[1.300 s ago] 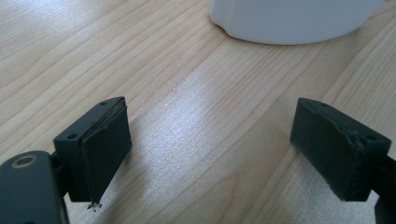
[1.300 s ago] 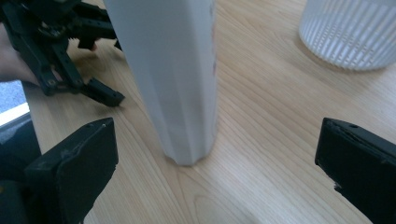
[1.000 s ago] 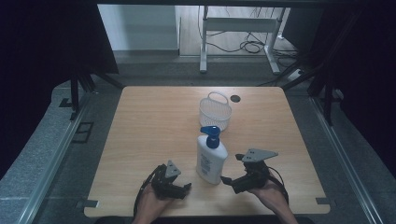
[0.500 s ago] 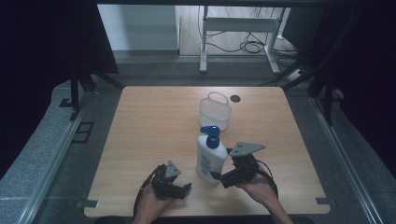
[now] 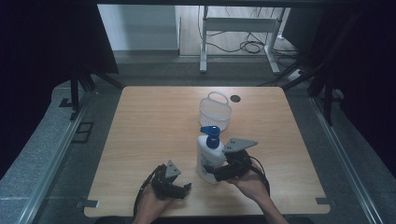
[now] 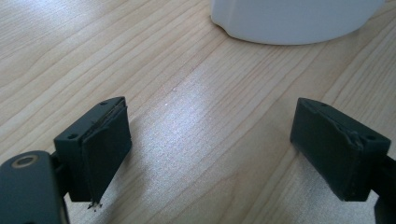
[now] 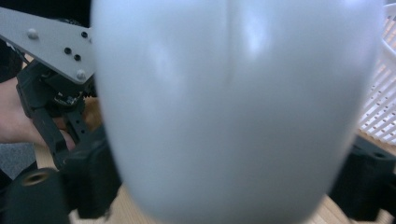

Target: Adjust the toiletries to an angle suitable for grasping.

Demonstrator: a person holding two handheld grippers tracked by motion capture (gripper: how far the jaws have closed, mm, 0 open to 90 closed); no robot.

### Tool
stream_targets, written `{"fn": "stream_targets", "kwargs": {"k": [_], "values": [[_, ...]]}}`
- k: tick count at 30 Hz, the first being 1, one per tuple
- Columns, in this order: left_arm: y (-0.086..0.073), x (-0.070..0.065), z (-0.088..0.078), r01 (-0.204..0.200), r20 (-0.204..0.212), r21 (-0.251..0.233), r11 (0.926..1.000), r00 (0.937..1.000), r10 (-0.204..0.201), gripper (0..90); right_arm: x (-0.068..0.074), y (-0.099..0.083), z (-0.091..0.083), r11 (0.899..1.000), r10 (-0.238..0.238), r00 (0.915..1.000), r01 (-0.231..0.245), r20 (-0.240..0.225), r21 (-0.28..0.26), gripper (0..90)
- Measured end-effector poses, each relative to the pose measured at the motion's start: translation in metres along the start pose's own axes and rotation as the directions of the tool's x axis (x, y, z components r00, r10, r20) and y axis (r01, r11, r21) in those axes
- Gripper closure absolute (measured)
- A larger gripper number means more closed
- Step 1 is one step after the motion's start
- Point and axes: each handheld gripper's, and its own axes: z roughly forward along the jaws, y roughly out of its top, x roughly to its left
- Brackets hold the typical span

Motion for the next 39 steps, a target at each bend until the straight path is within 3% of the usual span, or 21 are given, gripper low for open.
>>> {"fn": "stream_targets", "kwargs": {"k": [16, 24, 39], "values": [[0.0, 0.0, 0.0, 0.001, -0.001, 0.0, 1.0, 1.0, -0.001, 11.8, 0.004, 0.005, 0.01, 1.0, -0.028, 0.9991, 0.028, 0.031, -0.001, 35.3], [0.0, 0.0, 0.0, 0.002, -0.002, 0.0, 1.0, 1.0, -0.002, 11.8, 0.006, 0.008, 0.008, 0.999, -0.026, 0.9982, 0.025, 0.054, 0.023, 36.7], [0.0, 0.0, 0.0, 0.003, -0.002, 0.0, 1.0, 1.0, -0.003, 11.7, -0.009, 0.021, -0.004, 0.999, -0.033, 0.9994, 0.033, 0.014, 0.01, 37.0]]}}
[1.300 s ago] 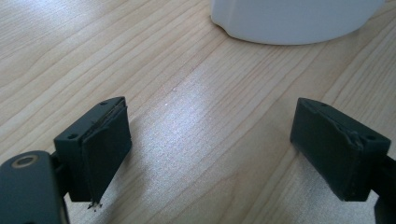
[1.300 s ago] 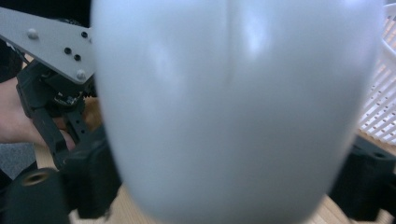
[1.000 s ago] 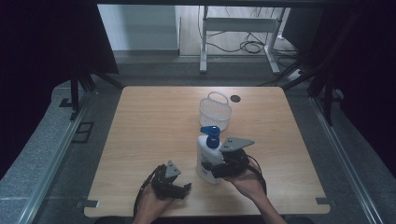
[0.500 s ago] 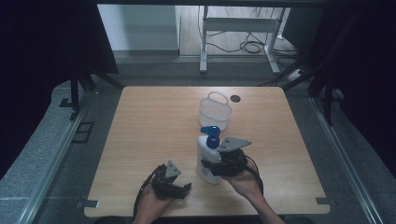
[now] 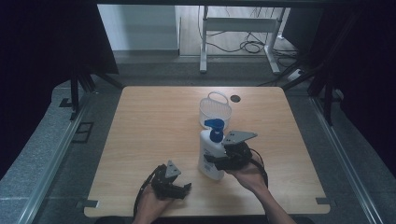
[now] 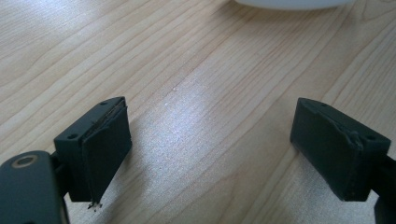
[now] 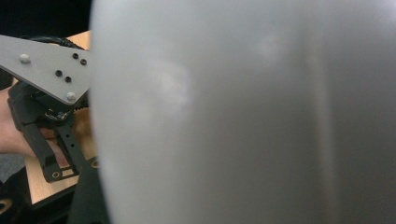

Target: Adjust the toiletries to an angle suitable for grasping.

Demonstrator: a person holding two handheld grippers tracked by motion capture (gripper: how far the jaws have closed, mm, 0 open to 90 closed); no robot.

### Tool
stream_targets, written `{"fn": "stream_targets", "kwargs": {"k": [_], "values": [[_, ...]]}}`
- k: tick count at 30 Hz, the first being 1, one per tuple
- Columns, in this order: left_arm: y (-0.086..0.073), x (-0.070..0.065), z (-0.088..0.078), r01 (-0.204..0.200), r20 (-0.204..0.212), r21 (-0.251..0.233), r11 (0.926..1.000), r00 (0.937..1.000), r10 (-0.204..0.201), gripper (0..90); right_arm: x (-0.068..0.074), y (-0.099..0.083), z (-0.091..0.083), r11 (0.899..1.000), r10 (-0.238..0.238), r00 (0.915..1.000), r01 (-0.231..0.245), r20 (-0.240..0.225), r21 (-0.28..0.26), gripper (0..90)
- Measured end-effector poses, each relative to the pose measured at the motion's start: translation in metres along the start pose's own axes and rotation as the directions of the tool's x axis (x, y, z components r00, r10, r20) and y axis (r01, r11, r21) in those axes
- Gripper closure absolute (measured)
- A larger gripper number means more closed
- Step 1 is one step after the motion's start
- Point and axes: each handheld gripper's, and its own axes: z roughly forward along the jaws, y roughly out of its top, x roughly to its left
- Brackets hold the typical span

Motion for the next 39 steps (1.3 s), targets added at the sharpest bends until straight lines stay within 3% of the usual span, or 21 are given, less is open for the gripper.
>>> {"fn": "stream_targets", "kwargs": {"k": [15, 27, 39], "values": [[0.0, 0.0, 0.0, 0.0, 0.0, -0.002, 1.0, 1.0, 0.0, 11.7, -0.022, 0.014, -0.002, 1.0, -0.011, 0.9971, 0.01, -0.075, -0.013, 37.0], [0.0, 0.0, 0.0, -0.004, 0.0, -0.001, 1.0, 1.0, 0.004, 11.7, -0.041, 0.029, -0.004, 0.999, -0.036, 0.9944, 0.035, -0.099, -0.018, 37.1], [0.0, 0.0, 0.0, -0.004, 0.0, -0.001, 1.0, 1.0, 0.004, 11.7, -0.061, 0.041, -0.006, 0.999, -0.019, 0.9923, 0.014, -0.122, -0.039, 37.1]]}}
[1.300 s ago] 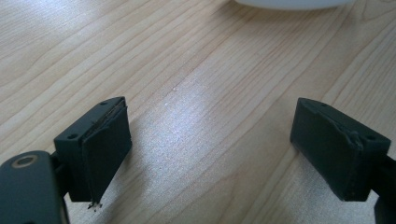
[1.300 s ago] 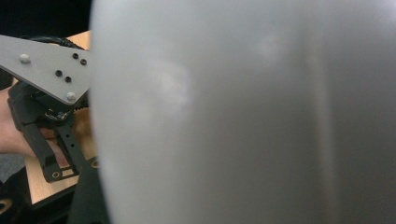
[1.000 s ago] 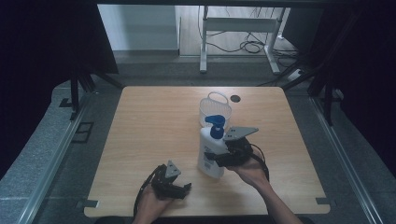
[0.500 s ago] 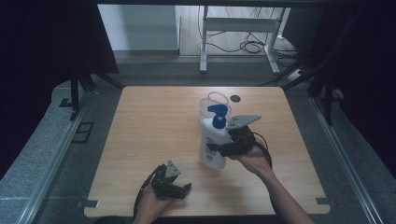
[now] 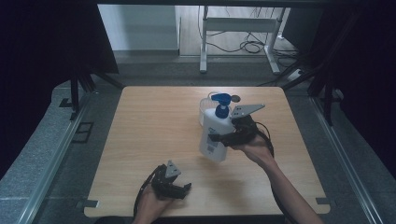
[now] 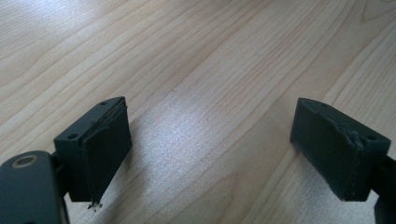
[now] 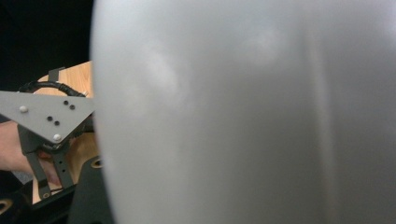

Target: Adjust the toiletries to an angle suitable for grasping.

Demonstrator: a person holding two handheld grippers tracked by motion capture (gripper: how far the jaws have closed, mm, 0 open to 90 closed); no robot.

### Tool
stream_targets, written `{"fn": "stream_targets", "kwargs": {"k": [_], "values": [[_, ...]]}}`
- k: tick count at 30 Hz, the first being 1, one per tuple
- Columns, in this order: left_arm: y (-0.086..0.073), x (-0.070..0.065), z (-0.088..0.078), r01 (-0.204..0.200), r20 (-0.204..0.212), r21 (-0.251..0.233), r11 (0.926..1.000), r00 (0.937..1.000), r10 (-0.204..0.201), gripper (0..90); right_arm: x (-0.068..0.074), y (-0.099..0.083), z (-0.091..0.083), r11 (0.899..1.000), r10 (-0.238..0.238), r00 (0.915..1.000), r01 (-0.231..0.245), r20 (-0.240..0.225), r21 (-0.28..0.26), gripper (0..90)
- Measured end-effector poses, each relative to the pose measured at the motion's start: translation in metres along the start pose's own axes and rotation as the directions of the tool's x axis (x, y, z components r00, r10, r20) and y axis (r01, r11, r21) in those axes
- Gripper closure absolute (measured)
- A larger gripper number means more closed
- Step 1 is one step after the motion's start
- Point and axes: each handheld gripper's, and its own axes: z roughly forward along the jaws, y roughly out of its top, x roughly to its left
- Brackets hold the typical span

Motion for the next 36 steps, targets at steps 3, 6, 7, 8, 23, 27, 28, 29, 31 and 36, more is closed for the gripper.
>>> {"fn": "stream_targets", "kwargs": {"k": [3, 6, 7, 8, 23, 27, 28, 29, 31, 36], "values": [[0.0, 0.0, 0.0, 0.0, 0.0, 0.0, 1.0, 1.0, 0.0, 11.7, -0.004, 0.003, 0.0, 1.0, 0.003, 1.0, -0.003, 0.002, -0.001, 37.1], [0.0, 0.0, 0.0, 0.0, 0.0, 0.0, 1.0, 1.0, 0.0, 11.8, -0.008, 0.005, 0.0, 1.0, 0.0, 1.0, 0.0, 0.007, 0.001, 37.2], [0.0, 0.0, 0.0, 0.0, 0.0, 0.0, 1.0, 1.0, 0.0, 11.8, -0.009, 0.006, 0.0, 1.0, -0.002, 1.0, 0.002, 0.009, 0.003, 37.2], [0.0, 0.0, 0.0, 0.0, 0.0, 0.0, 1.0, 1.0, 0.0, 11.7, -0.01, 0.008, 0.001, 1.0, -0.004, 0.9999, 0.004, 0.011, 0.004, 37.2], [0.0, 0.0, 0.0, 0.006, 0.0, -0.005, 1.0, 1.0, -0.006, 11.7, -0.029, 0.031, -0.004, 1.0, -0.003, 0.9993, 0.004, 0.037, -0.02, 37.2], [0.0, 0.0, 0.0, 0.006, 0.0, -0.004, 1.0, 1.0, -0.006, 11.7, -0.034, 0.037, -0.004, 1.0, -0.007, 0.9993, 0.007, 0.038, -0.025, 37.2], [0.0, 0.0, 0.0, 0.006, 0.0, -0.004, 1.0, 1.0, -0.006, 11.7, -0.036, 0.038, -0.004, 1.0, -0.007, 0.9992, 0.008, 0.039, -0.028, 37.2], [0.0, 0.0, 0.0, 0.006, 0.0, -0.004, 1.0, 1.0, -0.006, 11.7, -0.037, 0.039, -0.004, 1.0, -0.008, 0.9993, 0.009, 0.038, -0.029, 37.2], [0.0, 0.0, 0.0, 0.007, 0.001, -0.005, 1.0, 1.0, -0.007, 11.7, -0.04, 0.042, -0.004, 0.999, -0.008, 0.9991, 0.009, 0.041, -0.032, 37.2], [0.0, 0.0, 0.0, 0.007, 0.002, -0.006, 1.0, 1.0, -0.007, 11.7, -0.048, 0.048, -0.005, 0.999, -0.006, 0.9988, 0.008, 0.05, -0.039, 37.2]]}}
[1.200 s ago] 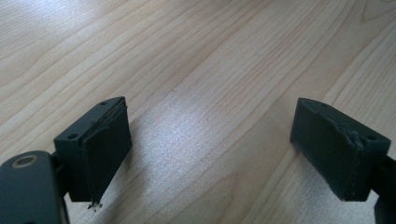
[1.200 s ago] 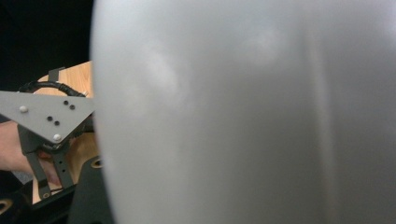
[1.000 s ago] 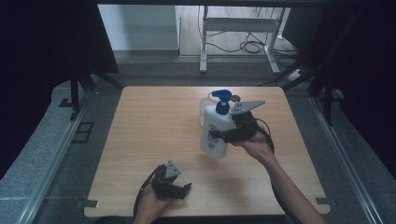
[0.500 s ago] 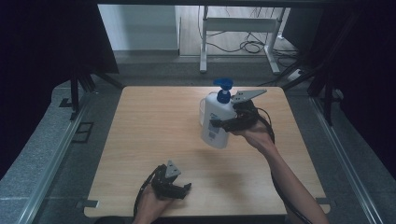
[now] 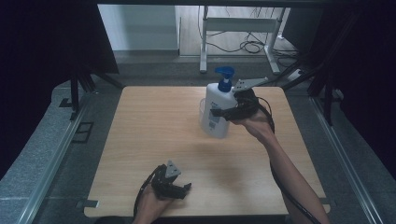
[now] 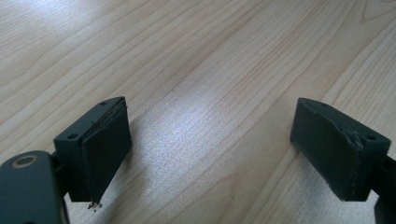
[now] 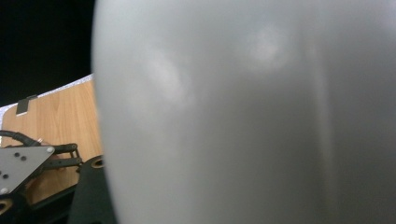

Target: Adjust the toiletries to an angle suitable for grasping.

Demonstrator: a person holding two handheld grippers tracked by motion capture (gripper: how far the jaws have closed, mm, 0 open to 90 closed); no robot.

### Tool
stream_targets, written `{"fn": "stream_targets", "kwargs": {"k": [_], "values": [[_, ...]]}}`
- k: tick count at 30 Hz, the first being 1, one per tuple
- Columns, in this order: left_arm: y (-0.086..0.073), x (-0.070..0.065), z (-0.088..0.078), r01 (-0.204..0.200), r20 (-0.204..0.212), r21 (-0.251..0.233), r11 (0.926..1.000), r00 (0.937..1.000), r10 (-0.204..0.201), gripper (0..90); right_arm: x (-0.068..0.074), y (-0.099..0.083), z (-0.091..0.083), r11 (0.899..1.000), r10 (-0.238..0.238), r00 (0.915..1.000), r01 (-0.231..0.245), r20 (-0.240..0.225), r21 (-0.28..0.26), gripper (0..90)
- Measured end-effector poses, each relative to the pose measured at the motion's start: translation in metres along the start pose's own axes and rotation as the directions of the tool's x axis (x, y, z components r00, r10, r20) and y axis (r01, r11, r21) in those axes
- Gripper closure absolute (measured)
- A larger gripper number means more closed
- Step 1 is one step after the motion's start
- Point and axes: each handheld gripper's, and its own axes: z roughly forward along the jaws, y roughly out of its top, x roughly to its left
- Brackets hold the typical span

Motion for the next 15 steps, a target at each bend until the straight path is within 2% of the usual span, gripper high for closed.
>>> {"fn": "stream_targets", "kwargs": {"k": [15], "values": [[0.0, 0.0, 0.0, 0.0, 0.0, 0.001, 1.0, 1.0, 0.0, 11.6, -0.022, 0.014, -0.002, 1.0, 0.002, 0.9992, -0.002, 0.04, -0.01, 37.2]]}}
